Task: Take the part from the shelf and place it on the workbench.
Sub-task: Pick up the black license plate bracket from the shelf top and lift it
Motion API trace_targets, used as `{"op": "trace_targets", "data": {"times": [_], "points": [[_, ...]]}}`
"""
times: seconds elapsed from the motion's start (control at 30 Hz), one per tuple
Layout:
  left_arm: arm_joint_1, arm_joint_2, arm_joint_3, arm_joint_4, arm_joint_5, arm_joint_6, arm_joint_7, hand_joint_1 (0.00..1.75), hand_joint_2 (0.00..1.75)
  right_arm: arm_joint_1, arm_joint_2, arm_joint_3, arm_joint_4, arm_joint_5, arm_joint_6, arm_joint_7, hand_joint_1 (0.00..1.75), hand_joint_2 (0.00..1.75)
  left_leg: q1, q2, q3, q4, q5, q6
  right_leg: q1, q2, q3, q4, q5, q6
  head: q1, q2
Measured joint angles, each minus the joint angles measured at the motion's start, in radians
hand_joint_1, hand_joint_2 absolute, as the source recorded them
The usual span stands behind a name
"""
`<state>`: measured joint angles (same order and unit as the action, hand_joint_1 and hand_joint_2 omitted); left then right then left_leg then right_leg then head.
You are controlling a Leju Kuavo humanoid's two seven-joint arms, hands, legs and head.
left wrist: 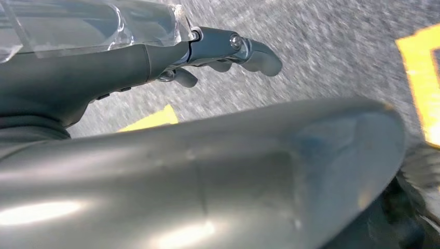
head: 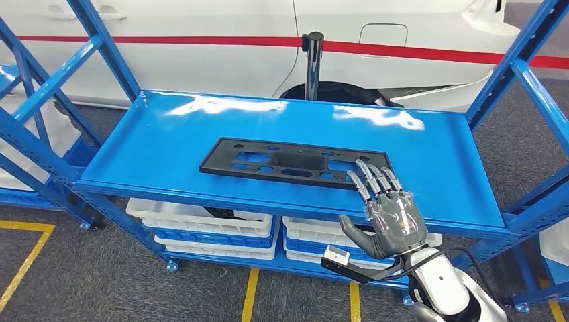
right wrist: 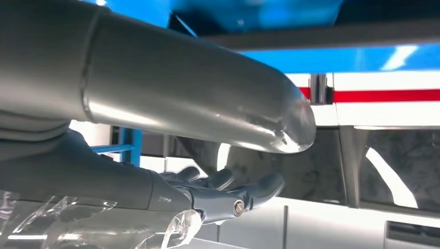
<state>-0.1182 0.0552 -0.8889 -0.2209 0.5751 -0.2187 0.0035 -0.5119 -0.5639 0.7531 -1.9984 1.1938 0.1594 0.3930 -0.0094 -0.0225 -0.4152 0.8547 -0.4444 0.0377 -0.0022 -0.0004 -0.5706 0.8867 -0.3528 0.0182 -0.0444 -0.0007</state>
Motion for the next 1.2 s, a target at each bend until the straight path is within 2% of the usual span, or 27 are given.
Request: {"op": "trace_targets", "data": {"times": [0.03,0.07,0.1,0.2,0.23,0.27,0.33,0.37,0.4,0.43,0.47,0.53,0.57,0.6,0.67,0.7,0.73,0.77,0.8,0.87,0.9,0.93,0.97,1.07,1.1,1.13,1.2], "points": [[0.002,0.002,0.001,0.000,0.011,0.000,-0.010,0.00,0.00,-0.013,0.010,0.004,0.003,0.001,-0.003,-0.005,0.00,0.00,0.000,0.001,-0.002,0.011,-0.005,-0.005,-0.002,0.000,0.004,-0.001,-0.002,-0.006,-0.001,0.000],[0.002,0.004,0.001,0.000,0.020,-0.002,-0.017,0.00,0.00,-0.026,0.021,0.008,0.008,0.002,-0.007,-0.007,0.00,0.00,0.000,0.002,-0.019,0.045,-0.016,-0.010,-0.004,0.000,0.009,-0.002,-0.005,-0.012,-0.002,0.000],[0.002,0.006,0.002,0.000,0.027,-0.004,-0.019,0.00,0.00,-0.038,0.033,0.014,0.014,0.002,-0.009,-0.008,0.00,0.00,0.001,0.004,-0.052,0.104,-0.037,-0.015,-0.005,0.000,0.013,-0.003,-0.008,-0.017,-0.002,0.000],[0.003,0.010,0.002,0.000,0.033,-0.006,-0.011,0.00,0.00,-0.058,0.066,0.034,0.036,0.003,-0.016,-0.007,0.00,0.00,0.003,0.006,-0.195,0.326,-0.112,-0.026,-0.001,0.000,0.021,-0.002,-0.022,-0.026,-0.004,0.000],[0.004,0.011,0.002,0.001,0.033,-0.006,-0.004,0.00,0.00,-0.059,0.074,0.040,0.042,0.003,-0.017,-0.006,0.00,0.00,0.002,0.006,-0.225,0.353,-0.114,-0.024,0.001,0.000,0.027,-0.002,-0.027,-0.027,-0.004,0.000],[0.006,0.011,0.002,0.001,0.032,-0.006,0.004,0.00,0.00,-0.060,0.081,0.046,0.048,0.002,-0.019,-0.004,0.00,0.00,0.001,0.006,-0.233,0.335,-0.092,-0.020,0.005,0.000,0.034,-0.002,-0.033,-0.028,-0.004,0.000],[0.009,0.013,0.002,0.002,0.029,-0.006,0.020,0.00,0.00,-0.063,0.092,0.056,0.055,0.001,-0.023,0.002,0.00,0.00,-0.009,0.007,-0.197,0.195,0.007,0.000,0.011,-0.001,0.051,-0.004,-0.044,-0.028,-0.004,0.000],[0.009,0.015,0.002,0.003,0.028,-0.006,0.026,0.00,0.00,-0.064,0.095,0.059,0.058,0.000,-0.025,0.005,0.00,0.44,-0.016,0.007,-0.173,0.113,0.055,0.013,0.013,-0.002,0.059,-0.004,-0.049,-0.027,-0.004,0.000],[0.009,0.017,0.002,0.004,0.027,-0.008,0.030,0.00,0.00,-0.064,0.097,0.062,0.060,-0.003,-0.027,0.007,0.00,0.87,-0.022,0.008,-0.151,0.052,0.085,0.023,0.015,0.000,0.063,-0.006,-0.053,-0.026,-0.004,0.000],[0.009,0.019,0.002,0.005,0.026,-0.010,0.032,0.00,0.00,-0.064,0.098,0.064,0.061,-0.006,-0.028,0.009,0.00,1.31,-0.027,0.010,-0.139,0.018,0.102,0.027,0.016,0.002,0.064,-0.007,-0.057,-0.026,-0.004,0.000],[0.009,0.020,0.002,0.006,0.025,-0.011,0.032,0.00,0.00,-0.064,0.099,0.067,0.062,-0.011,-0.029,0.011,0.00,1.75,-0.028,0.011,-0.134,0.005,0.105,0.026,0.018,0.004,0.065,-0.007,-0.060,-0.024,-0.004,0.000],[0.011,0.020,0.002,0.007,0.024,-0.011,0.028,0.00,0.00,-0.064,0.101,0.074,0.064,-0.022,-0.031,0.011,0.00,1.75,-0.022,0.015,-0.125,-0.002,0.110,0.023,0.021,0.007,0.066,-0.003,-0.070,-0.020,-0.004,0.000],[0.011,0.021,0.002,0.007,0.023,-0.010,0.025,0.00,0.00,-0.065,0.102,0.077,0.065,-0.026,-0.031,0.009,0.00,1.75,-0.017,0.015,-0.121,-0.006,0.110,0.024,0.022,0.007,0.060,0.016,-0.085,-0.014,-0.004,0.000],[0.010,0.021,0.002,0.007,0.022,-0.009,0.021,0.00,0.00,-0.065,0.103,0.079,0.066,-0.030,-0.031,0.006,0.00,1.75,-0.012,0.016,-0.118,-0.009,0.110,0.026,0.021,0.008,0.041,0.059,-0.111,-0.006,-0.003,0.000],[0.008,0.021,0.002,0.007,0.021,-0.009,0.014,0.00,0.00,-0.065,0.105,0.085,0.070,-0.039,-0.031,-0.004,0.00,1.75,-0.004,0.016,-0.114,-0.010,0.106,0.030,0.012,0.007,-0.034,0.209,-0.181,0.010,-0.001,0.000],[0.008,0.021,0.002,0.007,0.020,-0.009,0.011,0.00,0.00,-0.064,0.107,0.088,0.073,-0.044,-0.031,-0.009,0.00,1.75,0.000,0.015,-0.113,-0.010,0.104,0.030,0.006,0.007,-0.075,0.282,-0.205,0.016,-0.001,0.000],[0.009,0.021,0.002,0.007,0.020,-0.009,0.008,0.00,0.00,-0.064,0.109,0.093,0.077,-0.050,-0.031,-0.015,0.00,1.75,0.005,0.014,-0.111,-0.010,0.100,0.028,-0.001,0.007,-0.102,0.324,-0.210,0.022,-0.001,0.000],[0.010,0.021,0.002,0.007,0.021,-0.009,0.006,0.00,0.00,-0.063,0.112,0.097,0.081,-0.056,-0.032,-0.021,0.00,1.75,0.010,0.013,-0.107,-0.009,0.096,0.024,-0.007,0.006,-0.107,0.320,-0.191,0.029,-0.001,0.000],[0.011,0.021,0.002,0.007,0.021,-0.009,0.004,0.00,0.00,-0.063,0.115,0.101,0.084,-0.061,-0.032,-0.026,0.00,1.75,0.015,0.011,-0.101,-0.008,0.091,0.019,-0.013,0.005,-0.091,0.275,-0.154,0.036,-0.001,0.000],[0.010,0.021,0.002,0.007,0.023,-0.009,0.004,0.00,0.00,-0.063,0.122,0.109,0.091,-0.071,-0.033,-0.034,0.00,1.75,0.022,0.007,-0.088,-0.003,0.078,0.003,-0.025,0.001,-0.022,0.116,-0.064,0.050,0.000,0.000],[0.010,0.022,0.002,0.007,0.023,-0.009,0.005,0.00,0.00,-0.063,0.125,0.113,0.094,-0.075,-0.034,-0.036,0.00,1.75,0.023,0.005,-0.085,0.000,0.072,-0.005,-0.029,0.001,0.006,0.051,-0.038,0.051,0.000,-0.001],[0.009,0.022,0.002,0.008,0.022,-0.009,0.007,0.00,0.00,-0.063,0.129,0.117,0.097,-0.079,-0.034,-0.038,0.00,1.75,0.023,0.004,-0.084,0.001,0.068,-0.011,-0.030,0.002,0.023,0.012,-0.027,0.050,0.000,-0.001],[0.008,0.023,0.002,0.008,0.022,-0.009,0.010,0.00,0.00,-0.063,0.132,0.120,0.100,-0.084,-0.035,-0.040,0.00,1.75,0.022,0.003,-0.084,0.001,0.067,-0.016,-0.028,0.003,0.028,-0.002,-0.028,0.045,0.000,-0.001],[0.010,0.022,0.002,0.008,0.022,-0.010,0.020,0.00,0.00,-0.063,0.139,0.127,0.107,-0.103,-0.035,-0.047,0.00,1.75,0.026,0.006,-0.092,0.018,0.052,-0.025,-0.027,0.003,0.032,-0.006,-0.034,0.025,-0.002,-0.001],[0.010,0.022,0.002,0.008,0.024,-0.010,0.022,0.00,0.00,-0.063,0.140,0.129,0.109,-0.109,-0.034,-0.049,0.00,1.75,0.028,0.008,-0.110,0.057,0.030,-0.029,-0.028,0.002,0.035,-0.007,-0.036,0.019,-0.003,-0.001],[0.009,0.022,0.002,0.008,0.025,-0.011,0.025,0.00,0.00,-0.063,0.142,0.132,0.112,-0.115,-0.034,-0.051,0.00,1.75,0.028,0.010,-0.142,0.122,0.000,-0.032,-0.028,0.001,0.038,-0.007,-0.038,0.015,-0.004,-0.001],[0.008,0.021,0.002,0.008,0.026,-0.010,0.030,0.00,0.00,-0.060,0.147,0.137,0.119,-0.125,-0.034,-0.054,0.00,1.75,0.028,0.012,-0.229,0.289,-0.061,-0.037,-0.026,0.000,0.043,-0.007,-0.043,0.008,-0.005,-0.001]]}}
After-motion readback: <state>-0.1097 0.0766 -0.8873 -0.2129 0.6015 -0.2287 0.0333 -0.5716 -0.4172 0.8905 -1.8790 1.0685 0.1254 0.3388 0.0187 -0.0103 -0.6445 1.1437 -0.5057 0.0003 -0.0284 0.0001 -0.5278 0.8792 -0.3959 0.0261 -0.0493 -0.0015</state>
